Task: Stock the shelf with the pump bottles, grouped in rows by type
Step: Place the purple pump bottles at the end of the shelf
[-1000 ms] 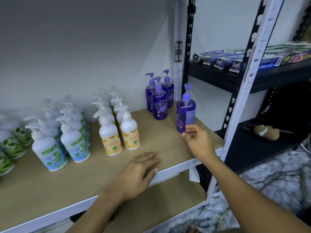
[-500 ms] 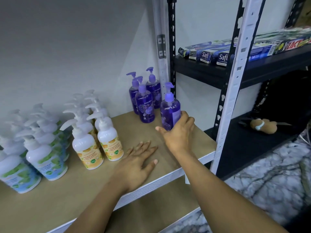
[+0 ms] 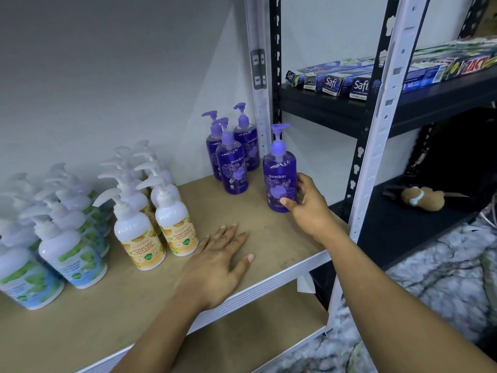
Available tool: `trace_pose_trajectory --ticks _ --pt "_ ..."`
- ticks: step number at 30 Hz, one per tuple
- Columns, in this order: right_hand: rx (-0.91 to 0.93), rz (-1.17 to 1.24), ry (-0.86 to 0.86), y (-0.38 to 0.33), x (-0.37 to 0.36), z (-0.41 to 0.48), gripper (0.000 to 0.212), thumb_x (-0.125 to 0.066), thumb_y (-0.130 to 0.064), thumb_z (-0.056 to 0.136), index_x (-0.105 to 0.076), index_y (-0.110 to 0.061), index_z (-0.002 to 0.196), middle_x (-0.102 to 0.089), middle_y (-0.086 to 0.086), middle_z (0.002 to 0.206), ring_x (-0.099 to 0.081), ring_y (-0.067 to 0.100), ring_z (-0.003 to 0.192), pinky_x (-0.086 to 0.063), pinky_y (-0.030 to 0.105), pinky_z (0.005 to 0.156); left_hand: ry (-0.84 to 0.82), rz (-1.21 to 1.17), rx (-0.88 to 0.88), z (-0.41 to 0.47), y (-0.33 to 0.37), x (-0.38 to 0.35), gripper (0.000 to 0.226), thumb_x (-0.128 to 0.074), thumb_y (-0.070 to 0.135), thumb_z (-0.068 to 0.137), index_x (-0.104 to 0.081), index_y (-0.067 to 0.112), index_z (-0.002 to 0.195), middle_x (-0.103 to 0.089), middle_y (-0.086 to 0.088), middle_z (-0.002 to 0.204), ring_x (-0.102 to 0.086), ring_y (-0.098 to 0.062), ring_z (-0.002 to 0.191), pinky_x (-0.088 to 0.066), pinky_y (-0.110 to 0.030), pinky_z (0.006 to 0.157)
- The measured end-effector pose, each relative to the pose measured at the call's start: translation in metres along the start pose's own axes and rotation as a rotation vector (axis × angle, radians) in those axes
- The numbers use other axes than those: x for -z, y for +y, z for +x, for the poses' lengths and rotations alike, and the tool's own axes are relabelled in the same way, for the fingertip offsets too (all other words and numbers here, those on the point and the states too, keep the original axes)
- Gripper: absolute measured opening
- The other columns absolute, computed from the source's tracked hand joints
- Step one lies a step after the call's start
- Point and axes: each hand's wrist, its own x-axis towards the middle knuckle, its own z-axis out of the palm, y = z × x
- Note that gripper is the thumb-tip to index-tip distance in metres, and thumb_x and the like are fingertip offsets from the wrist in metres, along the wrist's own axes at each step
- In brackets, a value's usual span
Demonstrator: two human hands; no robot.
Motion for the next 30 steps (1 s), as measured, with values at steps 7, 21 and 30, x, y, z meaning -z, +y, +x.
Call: trace_pose_trajectory --ticks 7,21,30 --pt "-0.03 -0.042 0.075 -0.003 -0.005 -0.002 0.094 -0.083 -0.029 0.08 -0.025 -0.023 0.154 -0.039 -0.001 0.147 -0.049 0.013 0.128 -0.042 0.028 0.107 -0.006 0.008 0.009 -0.001 0.001 0.002 0.06 -0.023 0.064 0.1 -0.014 0.047 0.157 0.004 0.019 0.166 0.012 0.003 0.15 0.007 -0.026 0.122" --pt "0.084 -0.264 0.309 0.001 -0.032 0.011 0.083 -0.09 -0.028 0.07 -0.042 -0.012 0.136 -0.047 0.008 0.131 -0.054 0.026 0.115 -0.046 0.031 0.094 -0.011 0.018 0.029 -0.002 0.002 0.003 0.064 -0.022 0.066 0.099 -0.011 0.045 0.158 0.007 0.017 0.167 0.013 0.0 0.151 0.007 -0.029 0.124" --pt "0.128 -0.227 0.187 0.003 -0.046 0.064 0.07 -0.086 -0.019 0.075 -0.051 -0.018 0.136 -0.054 0.006 0.126 -0.056 0.019 0.109 -0.039 0.022 0.087 -0.006 -0.012 0.044 0.001 0.001 0.002 0.065 -0.021 0.069 0.097 -0.011 0.047 0.157 0.007 0.022 0.165 0.016 0.006 0.149 0.006 -0.029 0.124"
